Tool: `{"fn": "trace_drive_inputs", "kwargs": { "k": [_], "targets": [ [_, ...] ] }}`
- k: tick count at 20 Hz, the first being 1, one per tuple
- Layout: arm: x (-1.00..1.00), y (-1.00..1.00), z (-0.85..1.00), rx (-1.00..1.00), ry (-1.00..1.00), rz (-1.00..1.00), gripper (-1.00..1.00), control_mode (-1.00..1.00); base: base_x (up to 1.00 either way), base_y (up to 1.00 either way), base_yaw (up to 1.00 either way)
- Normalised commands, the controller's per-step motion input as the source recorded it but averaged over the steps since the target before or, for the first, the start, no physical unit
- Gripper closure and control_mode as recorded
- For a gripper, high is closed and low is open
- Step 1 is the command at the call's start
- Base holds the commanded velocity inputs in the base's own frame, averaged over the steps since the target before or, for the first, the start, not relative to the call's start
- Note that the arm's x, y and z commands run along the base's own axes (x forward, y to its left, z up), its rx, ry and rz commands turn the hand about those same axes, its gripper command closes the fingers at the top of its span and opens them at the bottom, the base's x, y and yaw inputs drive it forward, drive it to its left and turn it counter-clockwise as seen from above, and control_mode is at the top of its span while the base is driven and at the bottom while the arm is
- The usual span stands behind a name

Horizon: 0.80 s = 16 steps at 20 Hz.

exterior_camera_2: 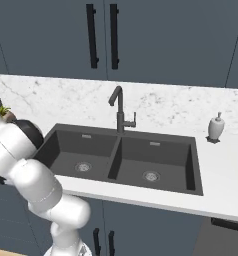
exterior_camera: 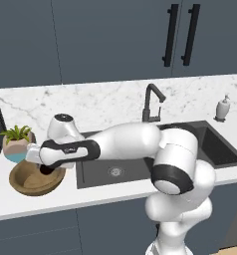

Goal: Pick the avocado from the sink and place it in the bowl. Then pick the bowl and place it in the microwave. Then close the microwave door and press the start button.

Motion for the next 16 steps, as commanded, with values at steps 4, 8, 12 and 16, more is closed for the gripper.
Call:
{"fn": "trace_drive_inputs", "kwargs": {
  "k": [4, 8, 12, 16],
  "targets": [
    [0.00, 0.12, -0.37, -0.05, 0.00, -0.03, 1.00, -1.00, 0.00, 0.00, 0.00],
    [0.00, 0.03, -0.26, -0.02, 0.00, -0.02, 1.00, -1.00, 0.00, 0.00, 0.00],
    [0.00, 0.00, -0.19, 0.00, 0.00, -0.01, 1.00, -1.00, 0.00, 0.00, 0.00],
    [0.00, 0.00, -0.21, 0.00, 0.00, 0.00, 1.00, -1.00, 0.00, 0.00, 0.00]
  ]
}}
